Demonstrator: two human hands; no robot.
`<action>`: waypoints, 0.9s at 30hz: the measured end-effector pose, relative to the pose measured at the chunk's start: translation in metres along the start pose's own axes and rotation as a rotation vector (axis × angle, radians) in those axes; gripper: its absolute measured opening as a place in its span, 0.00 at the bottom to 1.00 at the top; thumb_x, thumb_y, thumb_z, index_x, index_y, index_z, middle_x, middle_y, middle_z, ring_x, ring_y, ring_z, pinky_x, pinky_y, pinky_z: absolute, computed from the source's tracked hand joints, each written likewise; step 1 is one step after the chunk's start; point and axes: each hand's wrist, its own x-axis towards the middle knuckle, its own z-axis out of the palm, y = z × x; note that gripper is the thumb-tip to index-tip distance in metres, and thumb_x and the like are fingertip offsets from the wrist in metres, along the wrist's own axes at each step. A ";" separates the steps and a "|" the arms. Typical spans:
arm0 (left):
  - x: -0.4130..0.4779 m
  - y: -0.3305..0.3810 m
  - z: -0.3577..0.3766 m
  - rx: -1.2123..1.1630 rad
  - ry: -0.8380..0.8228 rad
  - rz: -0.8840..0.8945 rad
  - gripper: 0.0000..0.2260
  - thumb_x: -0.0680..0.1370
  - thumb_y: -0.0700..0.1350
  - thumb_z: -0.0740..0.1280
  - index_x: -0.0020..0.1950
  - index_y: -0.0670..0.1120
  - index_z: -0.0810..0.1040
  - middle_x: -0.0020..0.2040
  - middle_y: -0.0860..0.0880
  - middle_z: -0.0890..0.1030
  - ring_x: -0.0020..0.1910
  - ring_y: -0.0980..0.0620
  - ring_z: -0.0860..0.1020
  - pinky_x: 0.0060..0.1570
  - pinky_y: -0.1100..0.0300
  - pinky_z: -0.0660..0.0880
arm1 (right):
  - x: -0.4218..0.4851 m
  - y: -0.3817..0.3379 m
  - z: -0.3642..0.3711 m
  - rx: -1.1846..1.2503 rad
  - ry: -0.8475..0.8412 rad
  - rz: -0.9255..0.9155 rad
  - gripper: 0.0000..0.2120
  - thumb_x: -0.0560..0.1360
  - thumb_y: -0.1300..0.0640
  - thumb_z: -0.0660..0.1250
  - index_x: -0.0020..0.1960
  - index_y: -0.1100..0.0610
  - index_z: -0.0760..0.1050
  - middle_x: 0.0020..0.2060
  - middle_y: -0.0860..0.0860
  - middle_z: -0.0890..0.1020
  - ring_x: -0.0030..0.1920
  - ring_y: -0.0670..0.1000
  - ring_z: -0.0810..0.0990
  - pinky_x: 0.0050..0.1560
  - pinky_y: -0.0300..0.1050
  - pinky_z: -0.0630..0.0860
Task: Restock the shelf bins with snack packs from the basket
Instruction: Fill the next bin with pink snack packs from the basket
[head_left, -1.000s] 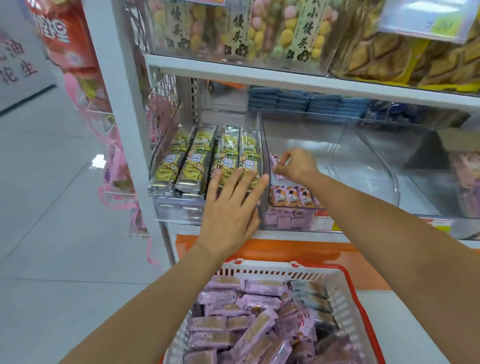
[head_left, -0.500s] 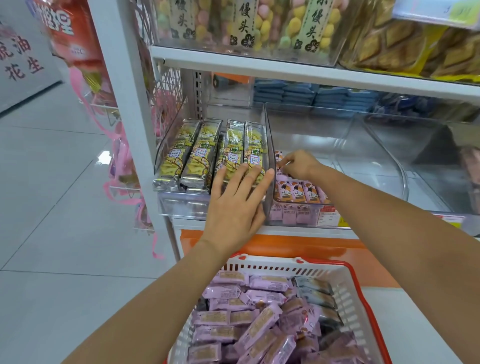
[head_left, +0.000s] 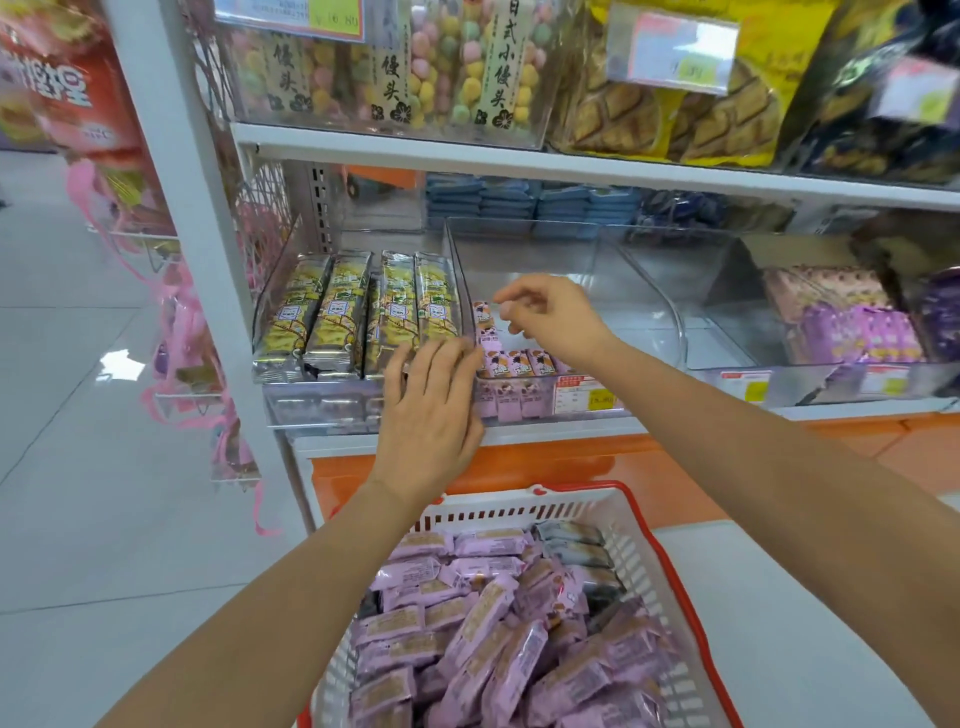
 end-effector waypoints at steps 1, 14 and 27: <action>-0.005 0.004 0.002 -0.023 0.035 0.031 0.21 0.74 0.46 0.58 0.66 0.41 0.74 0.65 0.43 0.70 0.66 0.42 0.67 0.69 0.43 0.59 | -0.011 -0.004 -0.002 0.029 0.019 -0.026 0.06 0.78 0.61 0.65 0.51 0.53 0.79 0.42 0.54 0.83 0.40 0.48 0.80 0.44 0.45 0.78; -0.099 0.016 0.072 -0.087 -0.641 0.066 0.28 0.72 0.47 0.70 0.71 0.43 0.72 0.68 0.44 0.74 0.67 0.41 0.71 0.69 0.44 0.65 | -0.142 0.107 0.061 -0.137 -0.188 0.136 0.04 0.77 0.57 0.68 0.49 0.57 0.81 0.37 0.45 0.80 0.35 0.40 0.76 0.38 0.34 0.72; -0.137 0.006 0.104 0.028 -0.844 0.020 0.32 0.82 0.52 0.57 0.81 0.47 0.45 0.81 0.46 0.48 0.80 0.44 0.48 0.78 0.45 0.42 | -0.156 0.189 0.141 -0.488 -0.634 0.298 0.15 0.80 0.54 0.62 0.66 0.57 0.73 0.59 0.56 0.80 0.55 0.58 0.79 0.54 0.53 0.77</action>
